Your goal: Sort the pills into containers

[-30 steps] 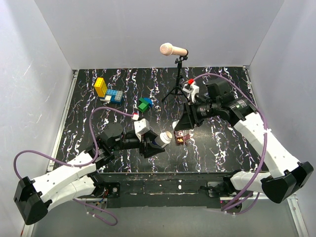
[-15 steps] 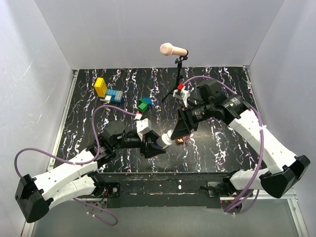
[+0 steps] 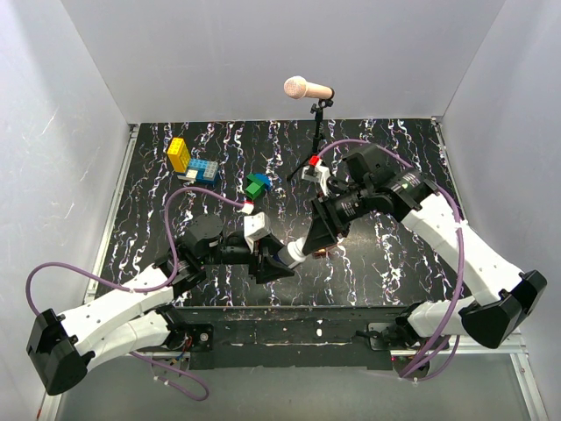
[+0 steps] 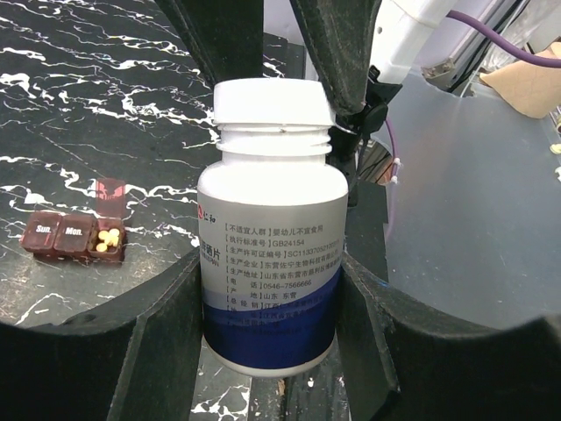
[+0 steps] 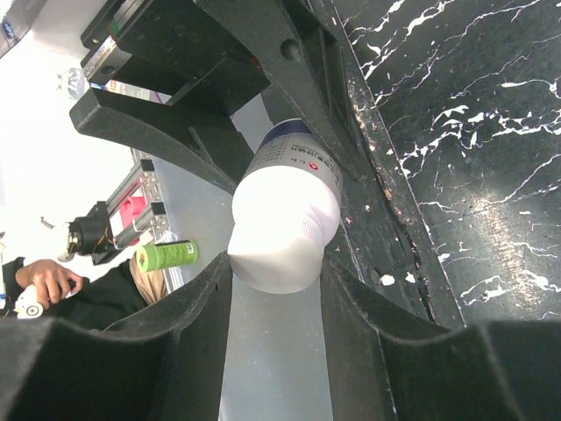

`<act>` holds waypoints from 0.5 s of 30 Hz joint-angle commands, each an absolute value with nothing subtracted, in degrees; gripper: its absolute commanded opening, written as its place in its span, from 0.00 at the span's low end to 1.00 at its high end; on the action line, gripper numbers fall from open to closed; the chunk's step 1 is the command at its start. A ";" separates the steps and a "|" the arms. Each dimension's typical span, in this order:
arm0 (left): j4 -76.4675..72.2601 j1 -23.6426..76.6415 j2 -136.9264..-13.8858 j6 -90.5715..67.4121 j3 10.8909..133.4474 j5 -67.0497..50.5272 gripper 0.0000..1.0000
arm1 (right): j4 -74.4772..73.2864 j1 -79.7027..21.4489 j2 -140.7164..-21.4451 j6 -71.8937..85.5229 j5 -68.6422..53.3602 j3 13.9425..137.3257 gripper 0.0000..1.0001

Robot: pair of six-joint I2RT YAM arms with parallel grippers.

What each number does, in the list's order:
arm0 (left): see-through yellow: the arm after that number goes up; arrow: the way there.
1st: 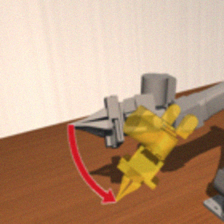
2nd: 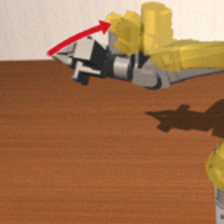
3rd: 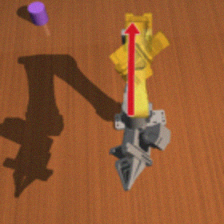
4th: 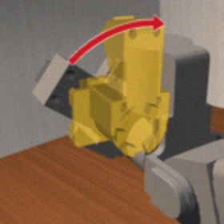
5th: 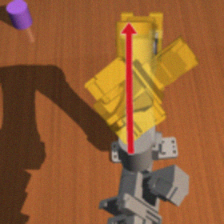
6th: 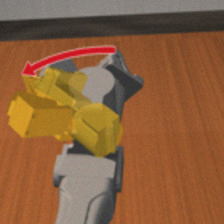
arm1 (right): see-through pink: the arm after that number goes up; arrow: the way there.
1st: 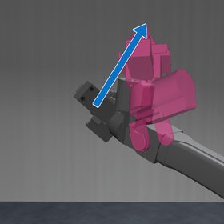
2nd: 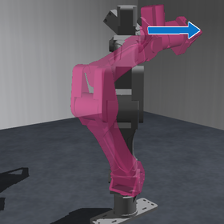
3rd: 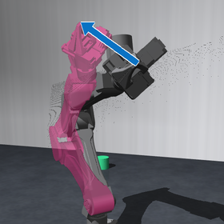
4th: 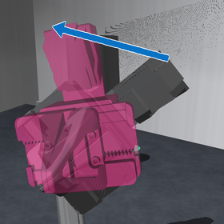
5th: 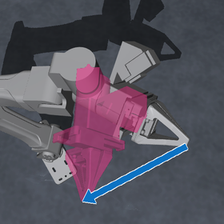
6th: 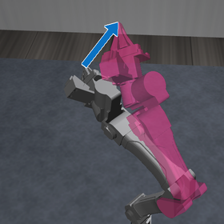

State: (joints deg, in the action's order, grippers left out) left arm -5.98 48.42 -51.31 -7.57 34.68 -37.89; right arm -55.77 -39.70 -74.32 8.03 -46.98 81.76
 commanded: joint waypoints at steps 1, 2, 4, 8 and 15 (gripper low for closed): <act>-8.79 48.08 -51.33 -7.91 36.83 -38.67 0.00 | -57.22 -41.48 -75.67 6.50 -46.76 84.64 0.25; -8.96 48.08 -51.42 -8.00 36.74 -38.85 0.00 | -57.48 -41.75 -76.02 6.33 -46.41 84.90 0.25; -9.14 48.08 -51.42 -8.35 36.74 -38.85 0.00 | -57.74 -42.01 -76.46 6.33 -45.88 85.25 0.25; -9.23 48.16 -51.77 -8.53 36.91 -39.11 0.00 | -58.09 -42.54 -76.99 6.24 -43.95 85.69 0.25; -10.02 48.08 -51.59 -8.88 36.83 -39.64 0.00 | -58.54 -43.42 -76.64 4.66 -43.33 85.43 0.27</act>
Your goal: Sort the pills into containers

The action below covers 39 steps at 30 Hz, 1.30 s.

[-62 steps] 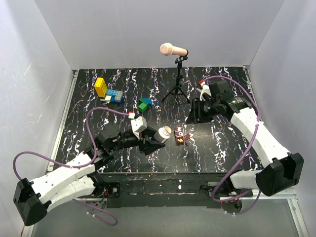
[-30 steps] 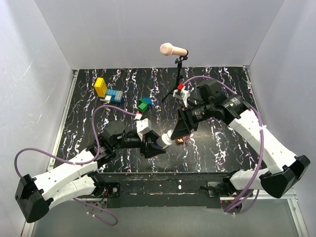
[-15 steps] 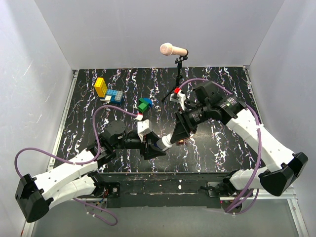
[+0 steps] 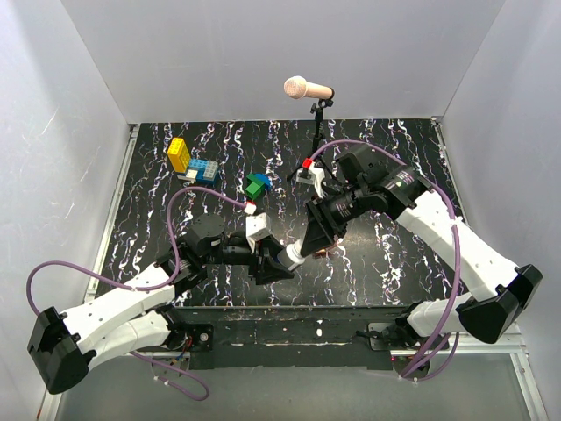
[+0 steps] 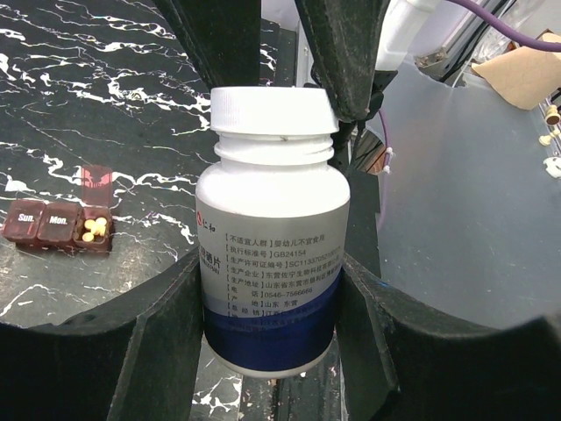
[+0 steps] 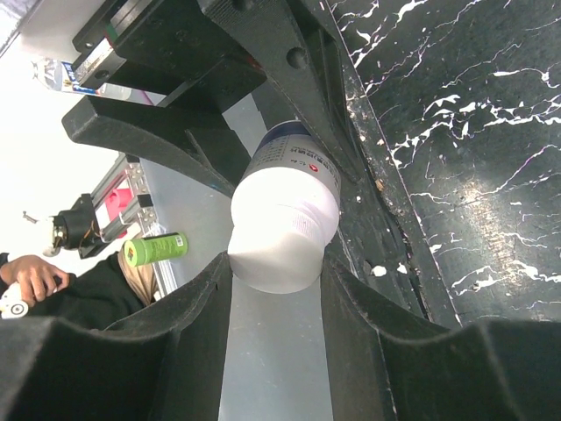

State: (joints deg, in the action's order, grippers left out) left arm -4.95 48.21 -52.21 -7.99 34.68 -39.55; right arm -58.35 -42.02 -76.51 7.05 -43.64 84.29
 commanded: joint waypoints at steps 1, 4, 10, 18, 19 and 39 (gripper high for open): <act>-9.76 48.08 -51.50 -8.88 37.09 -39.81 0.00 | -58.45 -43.42 -76.47 4.40 -43.42 85.34 0.27; -9.23 48.16 -51.24 -9.23 37.53 -40.95 0.00 | -58.27 -43.51 -76.03 2.91 -44.65 85.25 0.29; -10.63 48.08 -51.06 -14.05 38.32 -45.17 0.00 | -57.75 -43.77 -74.27 0.18 -46.67 84.99 0.34; -13.88 48.08 -52.12 -21.79 40.43 -52.11 0.00 | -57.48 -44.47 -72.25 -4.39 -50.18 84.73 0.44; -14.41 48.08 -52.21 -22.58 40.78 -53.25 0.00 | -57.74 -44.47 -72.16 -4.92 -50.53 84.90 0.44; -10.11 48.16 -54.58 -22.50 45.18 -53.70 0.00 | -63.20 -45.44 -71.98 -10.11 -47.29 87.80 0.45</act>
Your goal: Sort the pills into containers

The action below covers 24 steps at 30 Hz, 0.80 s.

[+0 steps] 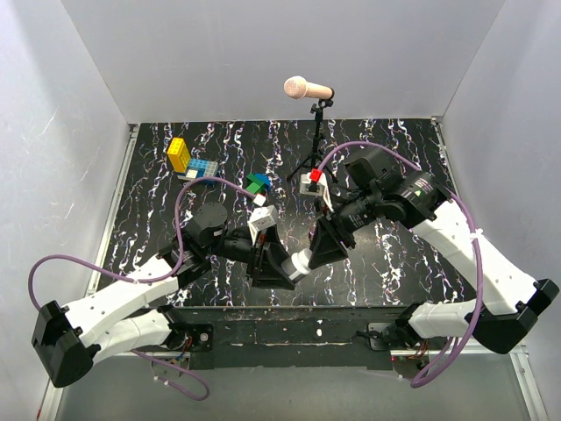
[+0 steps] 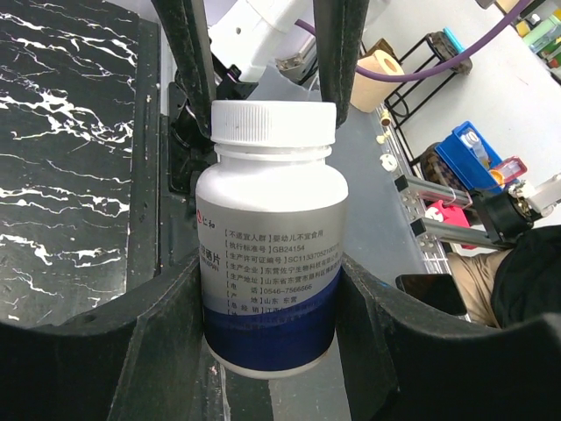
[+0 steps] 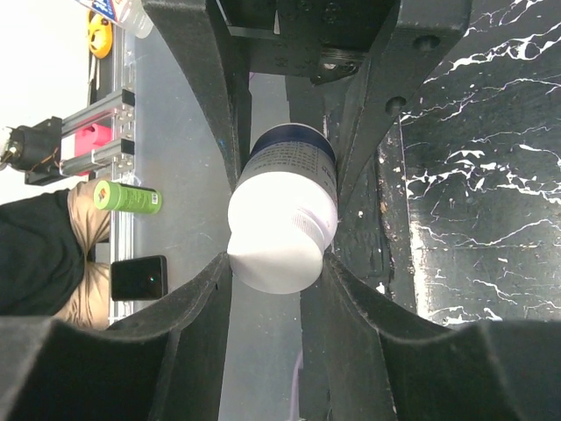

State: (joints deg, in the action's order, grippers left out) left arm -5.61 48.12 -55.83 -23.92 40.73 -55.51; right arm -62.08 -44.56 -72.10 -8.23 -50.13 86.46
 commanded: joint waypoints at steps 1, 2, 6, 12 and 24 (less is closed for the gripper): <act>-9.85 48.08 -54.41 -22.24 45.26 -53.09 0.00 | -62.93 -45.44 -72.24 -9.32 -46.94 87.89 0.45; -9.84 48.08 -54.32 -21.89 45.26 -52.39 0.00 | -62.58 -45.35 -72.51 -8.53 -46.59 87.98 0.46; -6.60 48.08 -54.05 -18.99 45.88 -49.14 0.00 | -59.60 -45.44 -73.21 -4.49 -44.31 87.28 0.52; -2.55 48.08 -53.00 -13.72 46.58 -41.76 0.00 | -56.78 -45.35 -73.39 1.65 -40.88 86.31 0.56; -0.35 48.08 -53.35 -9.41 46.41 -38.59 0.00 | -50.80 -45.26 -68.65 8.43 -33.58 85.16 0.86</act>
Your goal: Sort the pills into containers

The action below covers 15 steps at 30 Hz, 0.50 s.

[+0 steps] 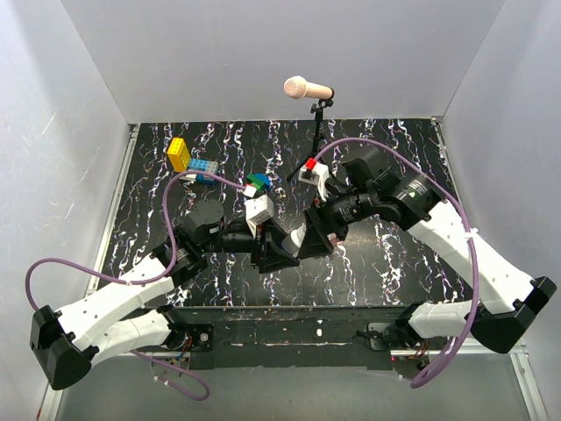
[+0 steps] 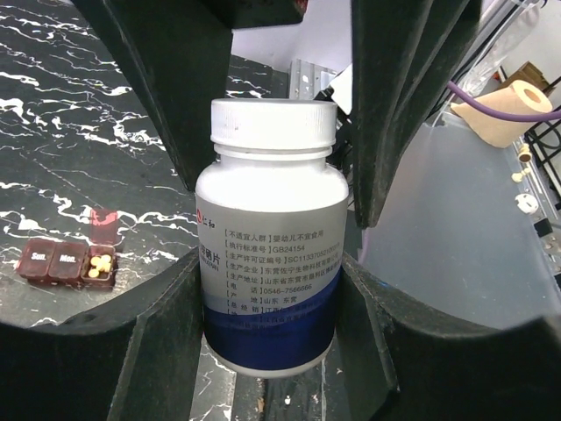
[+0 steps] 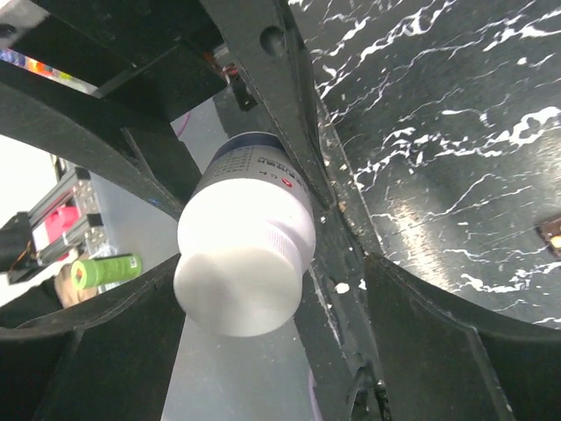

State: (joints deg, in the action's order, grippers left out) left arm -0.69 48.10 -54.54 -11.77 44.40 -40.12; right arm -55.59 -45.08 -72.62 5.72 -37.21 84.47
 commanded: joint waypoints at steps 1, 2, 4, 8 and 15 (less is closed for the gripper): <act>-0.35 48.08 -53.18 -9.23 46.32 -38.41 0.00 | -50.71 -45.26 -68.12 8.52 -32.97 85.34 0.86; -0.35 48.16 -52.91 -9.05 46.32 -38.06 0.00 | -50.45 -45.18 -67.42 8.61 -32.26 85.52 0.87; -0.35 48.16 -52.21 -9.14 45.97 -37.18 0.00 | -50.28 -44.83 -66.19 9.23 -30.25 85.96 0.88; -0.35 48.16 -50.72 -9.93 45.62 -33.85 0.00 | -47.65 -44.03 -62.33 12.12 -24.27 86.22 0.90; -5.61 48.16 -48.43 -14.93 43.95 -28.48 0.00 | -38.34 -41.93 -55.73 15.99 -21.96 83.68 0.96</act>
